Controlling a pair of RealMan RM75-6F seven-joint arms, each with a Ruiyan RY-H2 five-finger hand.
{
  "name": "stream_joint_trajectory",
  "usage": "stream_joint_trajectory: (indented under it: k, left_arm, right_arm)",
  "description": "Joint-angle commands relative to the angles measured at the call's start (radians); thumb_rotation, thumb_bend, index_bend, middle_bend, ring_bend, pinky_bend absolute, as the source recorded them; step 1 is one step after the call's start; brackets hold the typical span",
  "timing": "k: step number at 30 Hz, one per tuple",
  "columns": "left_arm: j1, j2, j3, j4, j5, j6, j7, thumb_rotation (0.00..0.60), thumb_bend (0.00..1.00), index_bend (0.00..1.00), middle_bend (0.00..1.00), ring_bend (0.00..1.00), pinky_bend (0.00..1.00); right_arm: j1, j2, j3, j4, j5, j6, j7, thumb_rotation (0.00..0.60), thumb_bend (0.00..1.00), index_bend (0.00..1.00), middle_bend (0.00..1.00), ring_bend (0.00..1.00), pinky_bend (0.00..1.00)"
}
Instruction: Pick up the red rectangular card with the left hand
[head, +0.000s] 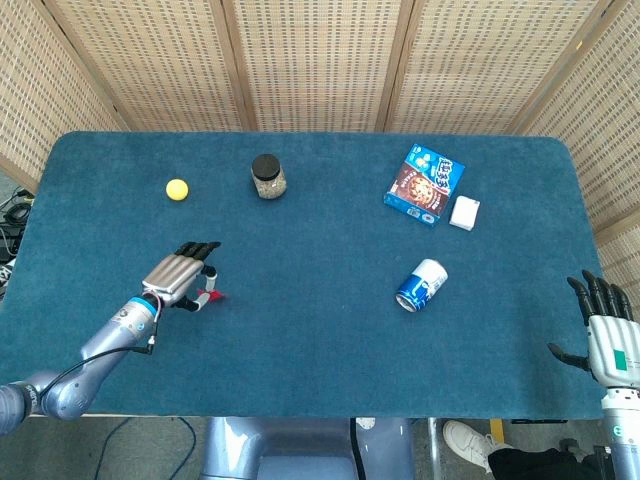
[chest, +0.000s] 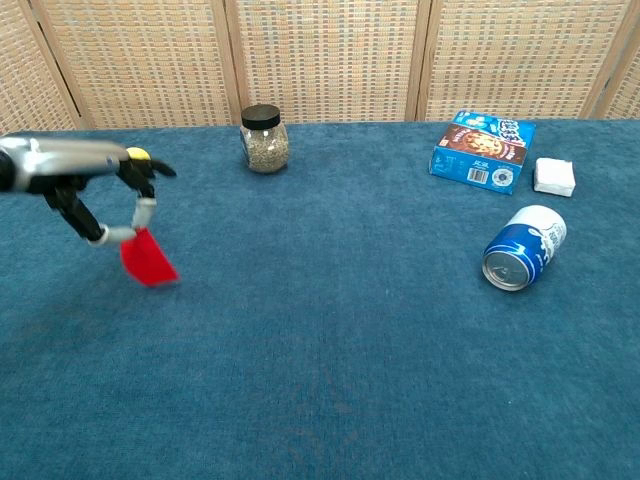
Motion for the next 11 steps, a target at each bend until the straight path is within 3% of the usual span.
stream_joint_trajectory:
  k: [1,11]
  left_arm:
    - [0.015,0.012,-0.045,-0.028,0.059,0.067,-0.061,0.600,0.51,0.67,0.00,0.00,0.00]
    - [-0.017,-0.017,-0.098,-0.002,0.132,0.090,-0.159,0.600,0.51,0.68,0.00,0.00,0.00]
  right_arm:
    - [-0.001,0.001,0.001,-0.001,0.000,0.001,0.002,0.600,0.00,0.09,0.00,0.00,0.00]
    - [-0.001,0.003,0.001,0.001,0.003,-0.003,0.005,0.600,0.00,0.10,0.00,0.00,0.00]
